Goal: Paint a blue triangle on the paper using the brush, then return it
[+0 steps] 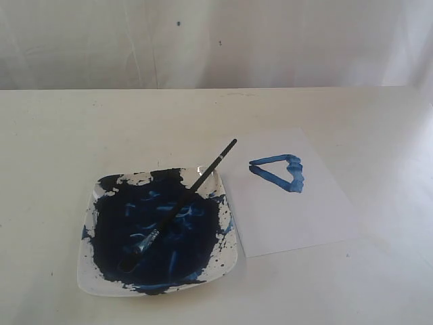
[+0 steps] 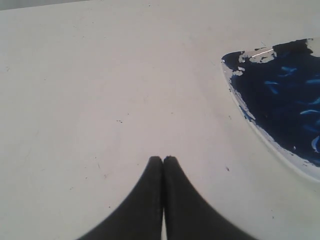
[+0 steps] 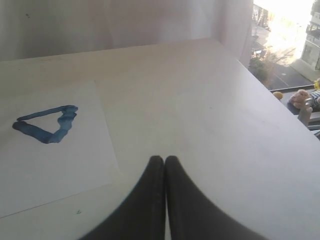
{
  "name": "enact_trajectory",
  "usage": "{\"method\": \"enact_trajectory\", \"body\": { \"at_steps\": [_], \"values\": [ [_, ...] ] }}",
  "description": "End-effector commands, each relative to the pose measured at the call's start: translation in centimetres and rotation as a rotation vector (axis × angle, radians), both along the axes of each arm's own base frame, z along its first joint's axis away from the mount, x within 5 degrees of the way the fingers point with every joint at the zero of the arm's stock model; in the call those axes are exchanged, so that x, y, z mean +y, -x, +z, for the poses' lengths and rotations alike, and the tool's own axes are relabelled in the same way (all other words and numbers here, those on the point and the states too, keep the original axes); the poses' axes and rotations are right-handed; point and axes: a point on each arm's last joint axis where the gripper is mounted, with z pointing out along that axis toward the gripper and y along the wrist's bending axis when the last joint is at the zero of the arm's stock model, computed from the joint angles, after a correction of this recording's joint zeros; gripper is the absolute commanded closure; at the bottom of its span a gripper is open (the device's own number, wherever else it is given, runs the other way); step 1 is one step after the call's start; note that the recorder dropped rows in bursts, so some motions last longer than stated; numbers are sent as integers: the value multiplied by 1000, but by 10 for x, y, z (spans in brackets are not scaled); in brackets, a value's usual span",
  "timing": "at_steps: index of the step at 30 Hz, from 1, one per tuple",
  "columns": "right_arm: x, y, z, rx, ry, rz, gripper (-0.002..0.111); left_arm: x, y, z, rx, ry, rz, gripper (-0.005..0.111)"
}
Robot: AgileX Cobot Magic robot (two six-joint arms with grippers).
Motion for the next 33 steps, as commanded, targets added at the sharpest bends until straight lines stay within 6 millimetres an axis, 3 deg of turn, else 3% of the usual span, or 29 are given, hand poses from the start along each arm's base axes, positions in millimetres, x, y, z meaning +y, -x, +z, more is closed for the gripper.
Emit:
{"method": "enact_trajectory", "body": {
  "at_steps": [1, 23, 33],
  "values": [
    [3, 0, 0, -15, 10, 50, 108, -1, 0, -1, -1, 6, -8, 107],
    [4, 0, 0, -16, 15, 72, 108, -1, 0, -1, -1, 6, -8, 107],
    [4, 0, 0, -16, 15, 72, 108, 7, 0, -1, -1, 6, 131, 107]
  ]
}}
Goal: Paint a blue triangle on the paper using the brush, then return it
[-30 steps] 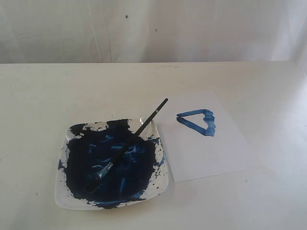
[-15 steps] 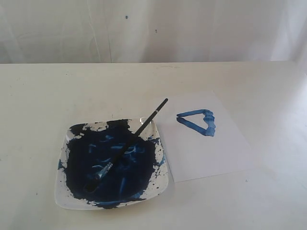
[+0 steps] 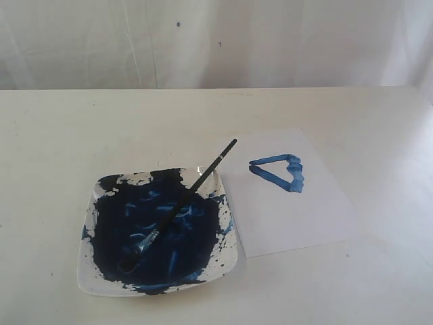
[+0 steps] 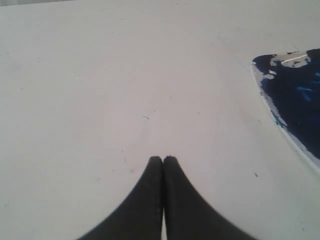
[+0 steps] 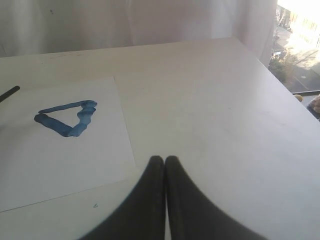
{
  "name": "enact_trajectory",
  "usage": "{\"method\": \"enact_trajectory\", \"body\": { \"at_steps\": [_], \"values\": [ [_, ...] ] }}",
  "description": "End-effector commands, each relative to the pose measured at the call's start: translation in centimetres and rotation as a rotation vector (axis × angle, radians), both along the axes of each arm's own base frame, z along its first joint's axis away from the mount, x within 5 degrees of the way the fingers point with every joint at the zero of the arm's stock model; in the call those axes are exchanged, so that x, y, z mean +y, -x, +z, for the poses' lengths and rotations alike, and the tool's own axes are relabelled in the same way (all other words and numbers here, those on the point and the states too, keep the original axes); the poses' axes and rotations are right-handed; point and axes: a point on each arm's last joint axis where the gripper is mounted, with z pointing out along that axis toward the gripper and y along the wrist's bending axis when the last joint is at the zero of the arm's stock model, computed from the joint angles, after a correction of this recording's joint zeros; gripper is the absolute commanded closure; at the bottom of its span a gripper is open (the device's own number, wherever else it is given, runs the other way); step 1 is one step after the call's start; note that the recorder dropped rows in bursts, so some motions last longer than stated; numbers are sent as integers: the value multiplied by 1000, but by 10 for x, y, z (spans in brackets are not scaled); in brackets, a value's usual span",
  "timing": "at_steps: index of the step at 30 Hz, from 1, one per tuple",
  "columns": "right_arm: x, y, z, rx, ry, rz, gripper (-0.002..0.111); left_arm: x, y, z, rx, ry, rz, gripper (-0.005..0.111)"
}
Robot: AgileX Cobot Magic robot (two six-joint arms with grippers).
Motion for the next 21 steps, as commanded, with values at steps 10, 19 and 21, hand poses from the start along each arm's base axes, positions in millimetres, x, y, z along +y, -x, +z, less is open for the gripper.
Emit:
{"method": "enact_trajectory", "body": {
  "at_steps": [10, 19, 21],
  "values": [
    [0, 0, 0, -16, 13, 9, 108, 1, 0, -1, -2, 6, 31, 107],
    [2, 0, 0, -16, 13, 36, 108, 1, 0, -1, -1, 5, 16, 107],
    [2, 0, 0, -16, 11, 36, 108, 0, 0, -1, -1, 5, 10, 107]
  ]
}}
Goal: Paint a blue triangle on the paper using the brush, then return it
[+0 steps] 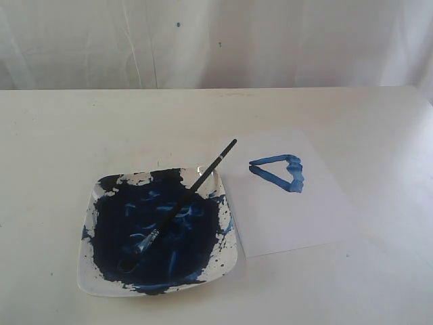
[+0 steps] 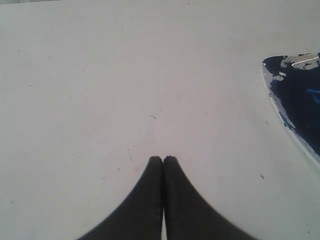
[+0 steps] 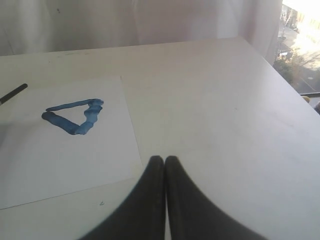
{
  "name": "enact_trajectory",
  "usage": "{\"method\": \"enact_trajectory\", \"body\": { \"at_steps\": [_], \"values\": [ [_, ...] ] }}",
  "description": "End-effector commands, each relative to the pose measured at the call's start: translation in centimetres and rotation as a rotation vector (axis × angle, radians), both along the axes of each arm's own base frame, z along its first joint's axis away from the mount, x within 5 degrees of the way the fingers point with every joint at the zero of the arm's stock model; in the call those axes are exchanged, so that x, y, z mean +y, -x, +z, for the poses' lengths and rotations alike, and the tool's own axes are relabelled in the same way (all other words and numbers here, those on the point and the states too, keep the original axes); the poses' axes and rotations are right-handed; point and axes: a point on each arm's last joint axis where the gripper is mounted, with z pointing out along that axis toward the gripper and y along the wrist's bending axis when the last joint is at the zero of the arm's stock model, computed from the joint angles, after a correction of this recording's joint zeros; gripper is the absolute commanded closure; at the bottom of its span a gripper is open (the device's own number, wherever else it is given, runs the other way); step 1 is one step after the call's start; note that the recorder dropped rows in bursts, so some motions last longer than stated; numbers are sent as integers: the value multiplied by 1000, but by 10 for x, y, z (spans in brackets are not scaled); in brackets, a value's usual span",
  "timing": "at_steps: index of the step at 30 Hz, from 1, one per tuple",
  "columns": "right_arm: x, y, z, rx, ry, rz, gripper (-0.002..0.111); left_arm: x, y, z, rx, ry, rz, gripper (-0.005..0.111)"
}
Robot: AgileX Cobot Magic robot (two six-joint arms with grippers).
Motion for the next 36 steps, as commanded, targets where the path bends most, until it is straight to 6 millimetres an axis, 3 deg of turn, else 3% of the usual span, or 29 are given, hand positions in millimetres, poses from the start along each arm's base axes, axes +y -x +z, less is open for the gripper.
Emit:
{"method": "enact_trajectory", "body": {
  "at_steps": [1, 36],
  "values": [
    [1, 0, 0, -16, 11, 13, 108, -1, 0, -1, -1, 5, -16, 107],
    [1, 0, 0, -16, 9, 13, 108, -3, 0, -1, -1, 5, -55, 107]
  ]
}}
